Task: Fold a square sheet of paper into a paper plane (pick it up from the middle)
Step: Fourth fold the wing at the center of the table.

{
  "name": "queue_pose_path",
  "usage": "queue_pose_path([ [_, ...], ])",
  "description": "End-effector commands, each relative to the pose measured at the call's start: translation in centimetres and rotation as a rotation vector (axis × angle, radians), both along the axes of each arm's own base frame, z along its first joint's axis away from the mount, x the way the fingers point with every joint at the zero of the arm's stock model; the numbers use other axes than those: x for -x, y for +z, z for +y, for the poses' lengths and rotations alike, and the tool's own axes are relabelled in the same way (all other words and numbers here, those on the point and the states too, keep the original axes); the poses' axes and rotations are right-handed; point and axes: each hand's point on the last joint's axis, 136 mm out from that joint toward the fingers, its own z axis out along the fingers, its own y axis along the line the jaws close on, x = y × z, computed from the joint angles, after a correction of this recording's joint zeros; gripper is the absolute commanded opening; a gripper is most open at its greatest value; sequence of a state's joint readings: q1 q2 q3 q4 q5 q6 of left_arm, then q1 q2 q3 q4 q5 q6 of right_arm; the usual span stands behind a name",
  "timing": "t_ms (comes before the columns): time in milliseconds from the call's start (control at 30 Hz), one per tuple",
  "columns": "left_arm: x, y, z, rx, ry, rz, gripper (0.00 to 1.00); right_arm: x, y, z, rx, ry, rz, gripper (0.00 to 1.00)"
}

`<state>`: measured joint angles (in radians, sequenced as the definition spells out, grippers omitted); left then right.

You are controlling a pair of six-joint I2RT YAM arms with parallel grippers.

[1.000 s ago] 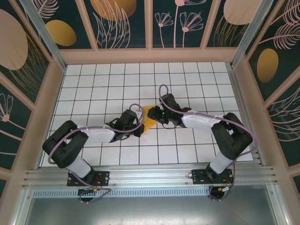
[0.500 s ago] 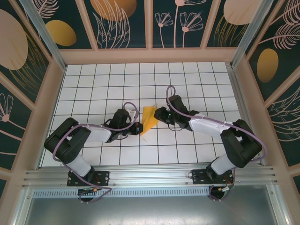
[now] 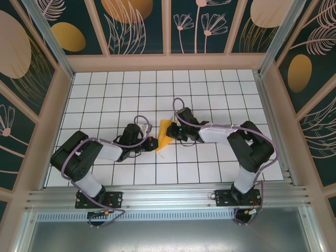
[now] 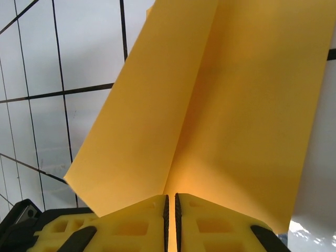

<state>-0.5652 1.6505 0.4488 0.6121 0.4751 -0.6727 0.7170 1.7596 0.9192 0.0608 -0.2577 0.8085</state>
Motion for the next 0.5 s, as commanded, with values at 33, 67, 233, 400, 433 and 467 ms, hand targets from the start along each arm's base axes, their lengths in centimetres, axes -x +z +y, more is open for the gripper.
queue_pose_path([
  [33, 0.1, -0.2, 0.1, 0.030, 0.009, 0.017, 0.00, -0.6, -0.9, 0.5, 0.016, 0.020, -0.001, 0.15],
  [67, 0.1, -0.3, 0.1, 0.031, 0.009, 0.021, 0.00, -0.6, -1.3, 0.4, 0.025, 0.018, 0.006, 0.14],
  [233, 0.3, -0.9, 0.3, 0.031, 0.027, 0.049, 0.00, -0.2, -2.9, -0.3, 0.066, -0.004, 0.040, 0.13],
  [400, 0.3, -1.1, 0.3, 0.041, 0.025, 0.066, 0.00, 0.0, -3.4, -0.6, 0.080, -0.007, 0.047, 0.13],
  [433, 0.2, -1.1, 0.4, 0.043, 0.025, 0.065, 0.00, 0.1, -3.4, -0.7, 0.084, -0.005, 0.048, 0.13],
  [467, 0.1, -1.0, 0.4, 0.047, 0.023, 0.065, 0.00, 0.1, -3.5, -0.7, 0.088, -0.004, 0.048, 0.13],
])
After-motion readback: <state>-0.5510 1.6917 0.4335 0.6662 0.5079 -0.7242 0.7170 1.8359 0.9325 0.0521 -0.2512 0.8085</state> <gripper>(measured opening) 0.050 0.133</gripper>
